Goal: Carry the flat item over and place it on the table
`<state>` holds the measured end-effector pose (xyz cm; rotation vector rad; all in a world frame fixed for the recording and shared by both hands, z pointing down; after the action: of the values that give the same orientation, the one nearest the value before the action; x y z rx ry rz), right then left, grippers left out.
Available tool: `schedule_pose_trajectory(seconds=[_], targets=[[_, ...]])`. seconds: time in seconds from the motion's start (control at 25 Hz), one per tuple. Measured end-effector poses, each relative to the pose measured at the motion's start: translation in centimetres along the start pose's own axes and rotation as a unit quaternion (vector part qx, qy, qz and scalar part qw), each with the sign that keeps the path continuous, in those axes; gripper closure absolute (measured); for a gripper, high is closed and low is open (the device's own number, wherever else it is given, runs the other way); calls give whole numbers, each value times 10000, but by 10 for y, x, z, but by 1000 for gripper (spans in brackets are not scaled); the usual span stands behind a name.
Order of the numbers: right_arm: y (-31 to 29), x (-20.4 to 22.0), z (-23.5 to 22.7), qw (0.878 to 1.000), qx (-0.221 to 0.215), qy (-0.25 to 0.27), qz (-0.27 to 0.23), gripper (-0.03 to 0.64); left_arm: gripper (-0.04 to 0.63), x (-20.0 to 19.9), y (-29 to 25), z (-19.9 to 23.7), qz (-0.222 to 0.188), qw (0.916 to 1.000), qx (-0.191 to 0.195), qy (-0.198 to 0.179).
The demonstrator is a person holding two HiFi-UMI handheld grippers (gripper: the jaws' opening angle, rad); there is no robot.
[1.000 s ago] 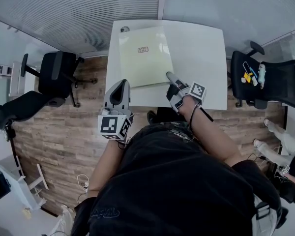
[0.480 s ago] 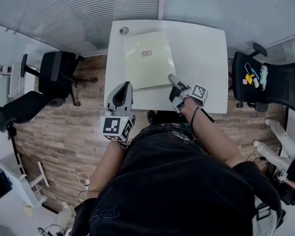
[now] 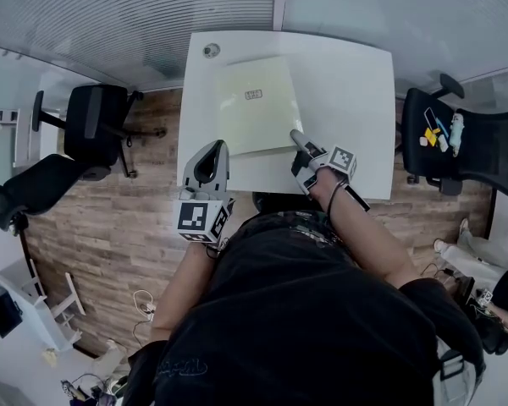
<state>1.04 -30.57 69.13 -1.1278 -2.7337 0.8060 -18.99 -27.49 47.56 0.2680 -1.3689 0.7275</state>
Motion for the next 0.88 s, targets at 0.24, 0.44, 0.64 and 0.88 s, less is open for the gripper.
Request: schedule_pose_trajectory(seconds=[0.24,0.44,0.64,0.88], targets=[[-8,-1,-7,10000,-14,27,9,325,581,3,-4,4,51,10000,-49,27],[-12,-4,-14,9996,-6,267,-9,325,581,6,-11,4,79,10000,-38,41],[-11,-1,-17,9984,11,560,-20,324,581,12,-10,6,132,9998,-76,108],[-13,5,-23,9949,48,1002,-111,324,581,15,-7,11,178,9997,-99,155]])
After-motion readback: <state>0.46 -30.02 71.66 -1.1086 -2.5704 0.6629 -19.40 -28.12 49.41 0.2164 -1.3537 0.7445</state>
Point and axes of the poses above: the fingertips, and each gripper's own axes: y backward along the fingers, z to its left, x out of its underside, the point moved 2 cm from there along y, backward along the fingers, and after that the axes turned 13 degrees about x, right-handed, at the moved point
